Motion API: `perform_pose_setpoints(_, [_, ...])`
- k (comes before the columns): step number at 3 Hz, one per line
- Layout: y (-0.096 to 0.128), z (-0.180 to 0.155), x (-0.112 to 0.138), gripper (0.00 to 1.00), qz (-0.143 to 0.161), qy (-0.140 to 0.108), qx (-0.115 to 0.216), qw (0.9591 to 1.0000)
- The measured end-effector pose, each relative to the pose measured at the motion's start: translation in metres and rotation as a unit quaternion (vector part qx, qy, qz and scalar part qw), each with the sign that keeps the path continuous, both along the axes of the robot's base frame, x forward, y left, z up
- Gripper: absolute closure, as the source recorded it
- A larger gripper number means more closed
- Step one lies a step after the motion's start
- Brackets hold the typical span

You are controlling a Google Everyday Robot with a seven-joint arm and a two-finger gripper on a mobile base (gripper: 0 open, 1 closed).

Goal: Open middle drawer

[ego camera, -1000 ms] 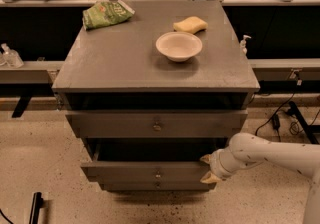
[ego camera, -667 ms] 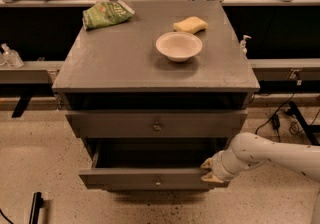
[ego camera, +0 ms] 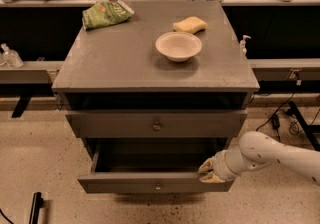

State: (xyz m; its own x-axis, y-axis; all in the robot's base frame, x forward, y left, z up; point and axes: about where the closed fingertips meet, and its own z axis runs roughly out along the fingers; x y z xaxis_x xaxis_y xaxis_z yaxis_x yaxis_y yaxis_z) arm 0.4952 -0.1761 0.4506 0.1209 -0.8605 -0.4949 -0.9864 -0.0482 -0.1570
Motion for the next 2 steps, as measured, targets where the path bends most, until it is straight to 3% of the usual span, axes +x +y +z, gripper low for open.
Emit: perform_pose_setpoints(2, [0.0025,-0.0024,-0.0017,0.10,0.002,0.003,0.001,1.0000])
